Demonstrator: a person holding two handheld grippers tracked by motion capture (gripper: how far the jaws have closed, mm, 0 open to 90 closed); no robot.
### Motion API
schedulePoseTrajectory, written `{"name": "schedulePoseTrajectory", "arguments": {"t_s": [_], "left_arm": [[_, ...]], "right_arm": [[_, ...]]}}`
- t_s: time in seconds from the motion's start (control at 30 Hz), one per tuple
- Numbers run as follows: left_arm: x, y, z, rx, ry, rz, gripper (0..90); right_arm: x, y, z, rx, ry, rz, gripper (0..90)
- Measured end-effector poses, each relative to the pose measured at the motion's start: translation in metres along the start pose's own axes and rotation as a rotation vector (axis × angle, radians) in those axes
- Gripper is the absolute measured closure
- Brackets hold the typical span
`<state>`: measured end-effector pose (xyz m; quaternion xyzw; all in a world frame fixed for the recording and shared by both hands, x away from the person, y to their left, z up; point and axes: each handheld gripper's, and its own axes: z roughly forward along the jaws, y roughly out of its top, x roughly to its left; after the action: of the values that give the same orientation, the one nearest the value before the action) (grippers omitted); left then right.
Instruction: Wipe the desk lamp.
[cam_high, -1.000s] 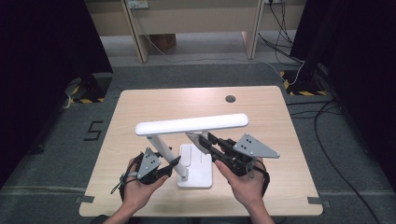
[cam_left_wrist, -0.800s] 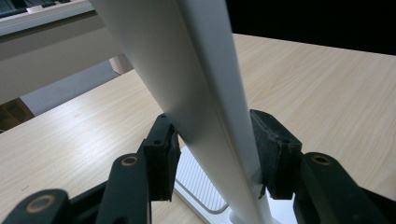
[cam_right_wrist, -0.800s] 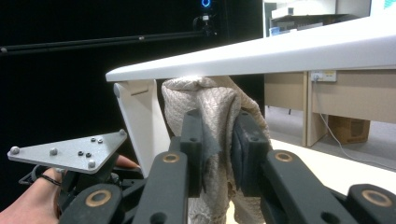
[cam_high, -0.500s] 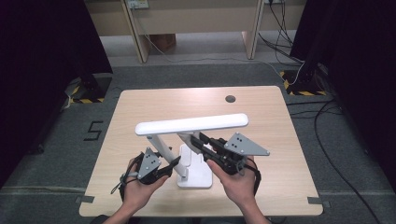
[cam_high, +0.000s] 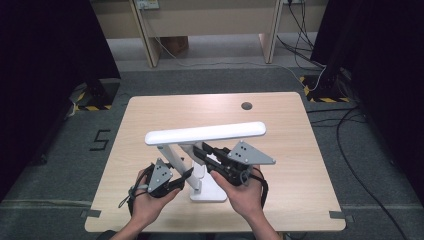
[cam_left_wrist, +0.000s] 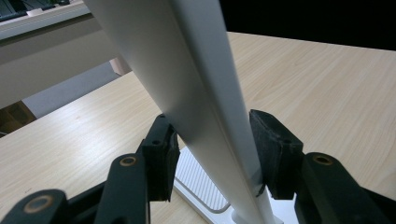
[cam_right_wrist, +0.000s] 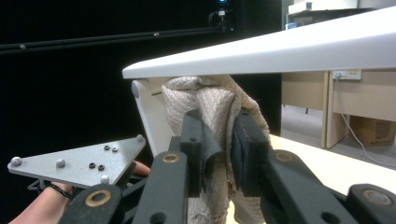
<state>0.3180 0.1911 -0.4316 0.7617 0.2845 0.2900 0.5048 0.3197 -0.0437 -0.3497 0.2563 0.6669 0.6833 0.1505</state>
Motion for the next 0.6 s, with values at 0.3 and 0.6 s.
{"name": "schedulePoseTrajectory", "arguments": {"t_s": [0.3,0.6], "left_arm": [[0.000,0.000,0.000,0.000,0.001,0.013,51.7],[-0.001,-0.001,0.000,-0.001,0.001,0.016,51.3]], "right_arm": [[0.005,-0.001,0.010,0.009,0.021,0.001,76.4],[0.010,-0.001,0.022,0.015,0.044,-0.013,76.5]]}}
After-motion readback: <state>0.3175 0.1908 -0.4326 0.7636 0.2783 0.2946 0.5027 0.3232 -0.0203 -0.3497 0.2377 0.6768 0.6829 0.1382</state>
